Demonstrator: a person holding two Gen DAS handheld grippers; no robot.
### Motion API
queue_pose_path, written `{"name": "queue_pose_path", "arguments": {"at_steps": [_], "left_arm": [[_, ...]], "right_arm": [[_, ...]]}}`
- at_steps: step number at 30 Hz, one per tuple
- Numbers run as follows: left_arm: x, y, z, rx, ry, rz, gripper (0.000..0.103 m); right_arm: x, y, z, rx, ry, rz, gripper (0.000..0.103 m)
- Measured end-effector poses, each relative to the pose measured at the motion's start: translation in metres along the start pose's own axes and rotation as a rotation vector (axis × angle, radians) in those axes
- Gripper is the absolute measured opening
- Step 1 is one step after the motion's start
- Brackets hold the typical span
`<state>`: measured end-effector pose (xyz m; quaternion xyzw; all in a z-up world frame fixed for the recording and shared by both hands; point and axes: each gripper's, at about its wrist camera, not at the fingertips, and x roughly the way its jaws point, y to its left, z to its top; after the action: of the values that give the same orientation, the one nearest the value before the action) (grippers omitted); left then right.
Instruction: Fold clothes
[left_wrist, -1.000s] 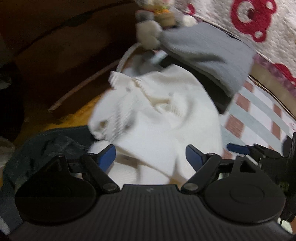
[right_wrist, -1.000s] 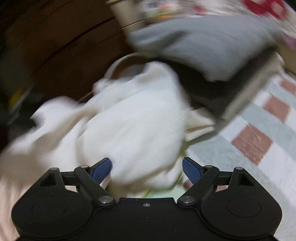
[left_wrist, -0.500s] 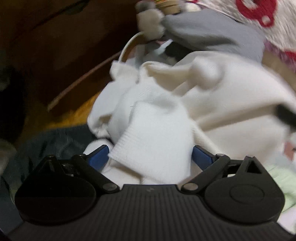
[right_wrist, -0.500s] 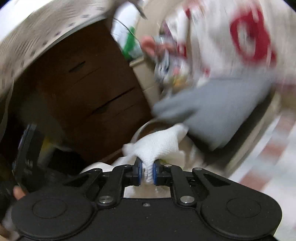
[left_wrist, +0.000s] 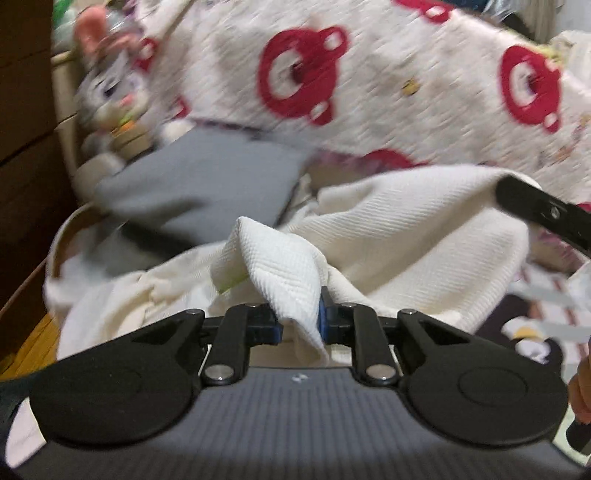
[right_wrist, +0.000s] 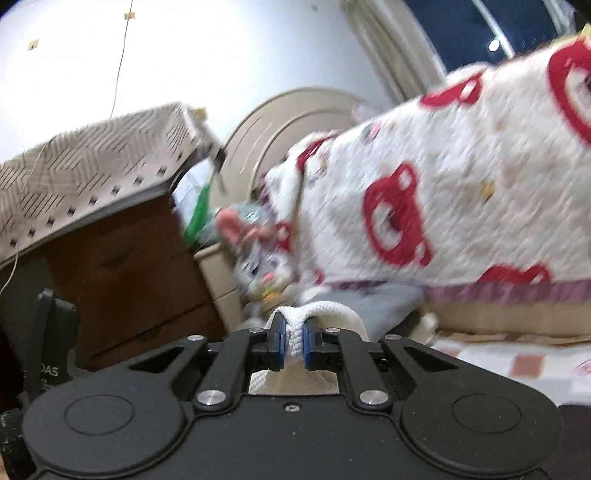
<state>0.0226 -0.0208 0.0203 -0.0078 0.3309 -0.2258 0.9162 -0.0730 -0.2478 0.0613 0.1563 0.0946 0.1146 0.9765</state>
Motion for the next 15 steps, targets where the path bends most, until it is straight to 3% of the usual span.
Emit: {"name": "queue_pose_path", "arguments": {"at_steps": [7, 9, 15], "left_arm": [[0.007, -0.051, 0.037, 0.096, -0.111, -0.105, 0.015], [0.014, -0.058, 0.048, 0.122, -0.134, -0.122, 0.015], [0.078, -0.05, 0.06, 0.156, -0.083, -0.037, 0.015]], "right_arm": [[-0.041, -0.026, 0.022, 0.043, 0.003, -0.206, 0.009], [-0.036, -0.04, 0.026, 0.036, 0.03, -0.239, 0.009], [0.012, -0.075, 0.013, -0.057, 0.175, -0.339, 0.009]]}}
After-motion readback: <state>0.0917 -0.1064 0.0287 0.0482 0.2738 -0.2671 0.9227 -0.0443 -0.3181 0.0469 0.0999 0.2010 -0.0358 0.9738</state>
